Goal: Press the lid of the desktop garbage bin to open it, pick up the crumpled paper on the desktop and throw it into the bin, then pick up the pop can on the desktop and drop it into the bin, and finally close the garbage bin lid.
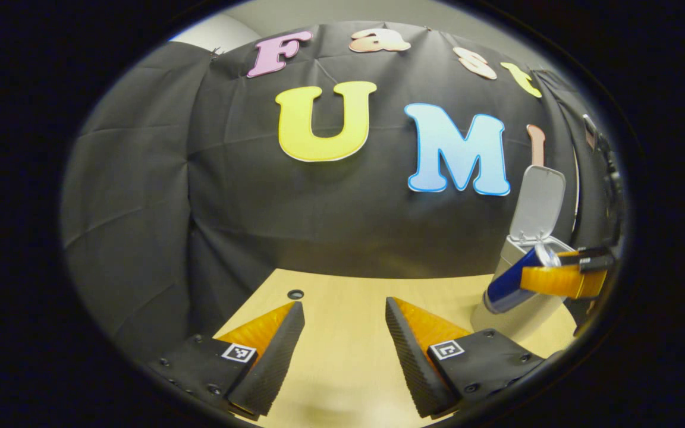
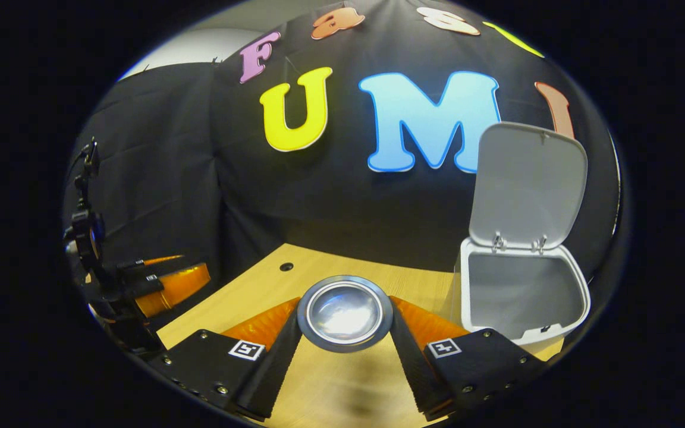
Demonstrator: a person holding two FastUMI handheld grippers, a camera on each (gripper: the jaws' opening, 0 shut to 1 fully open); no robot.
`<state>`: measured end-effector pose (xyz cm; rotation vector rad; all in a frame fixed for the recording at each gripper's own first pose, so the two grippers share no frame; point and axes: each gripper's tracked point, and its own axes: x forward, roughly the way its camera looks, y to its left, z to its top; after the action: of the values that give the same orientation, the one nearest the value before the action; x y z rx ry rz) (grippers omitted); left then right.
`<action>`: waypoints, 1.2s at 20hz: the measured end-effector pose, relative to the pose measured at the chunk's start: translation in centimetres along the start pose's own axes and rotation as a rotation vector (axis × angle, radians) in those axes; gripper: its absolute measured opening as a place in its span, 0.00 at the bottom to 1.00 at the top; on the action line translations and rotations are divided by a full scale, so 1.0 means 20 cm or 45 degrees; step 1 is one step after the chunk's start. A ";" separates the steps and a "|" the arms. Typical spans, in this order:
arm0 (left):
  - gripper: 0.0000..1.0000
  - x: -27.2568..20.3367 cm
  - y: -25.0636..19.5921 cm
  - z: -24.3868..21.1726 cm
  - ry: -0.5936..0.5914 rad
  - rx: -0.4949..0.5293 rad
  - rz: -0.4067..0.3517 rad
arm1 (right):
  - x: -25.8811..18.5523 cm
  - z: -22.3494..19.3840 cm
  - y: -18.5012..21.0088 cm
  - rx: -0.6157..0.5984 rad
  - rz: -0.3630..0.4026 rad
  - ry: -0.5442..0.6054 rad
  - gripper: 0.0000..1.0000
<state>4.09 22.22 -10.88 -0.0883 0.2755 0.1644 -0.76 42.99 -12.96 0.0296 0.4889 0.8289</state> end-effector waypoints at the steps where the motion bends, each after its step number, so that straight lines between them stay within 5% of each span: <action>1: 0.90 0.00 0.00 0.00 -0.001 -0.006 0.000 | -0.01 0.05 0.00 -0.004 -0.001 -0.025 0.84; 13: 0.90 0.01 0.02 -0.02 0.016 -0.040 0.016 | -0.12 0.36 -0.25 0.012 -0.134 -0.219 0.84; 24: 0.91 0.05 0.03 -0.06 0.041 -0.050 0.025 | -0.16 0.23 -0.75 0.062 -0.394 -0.165 0.84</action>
<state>4.62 22.85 -12.32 -0.1269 0.3058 0.1882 9.96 31.25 -10.85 0.0507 0.3789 0.5080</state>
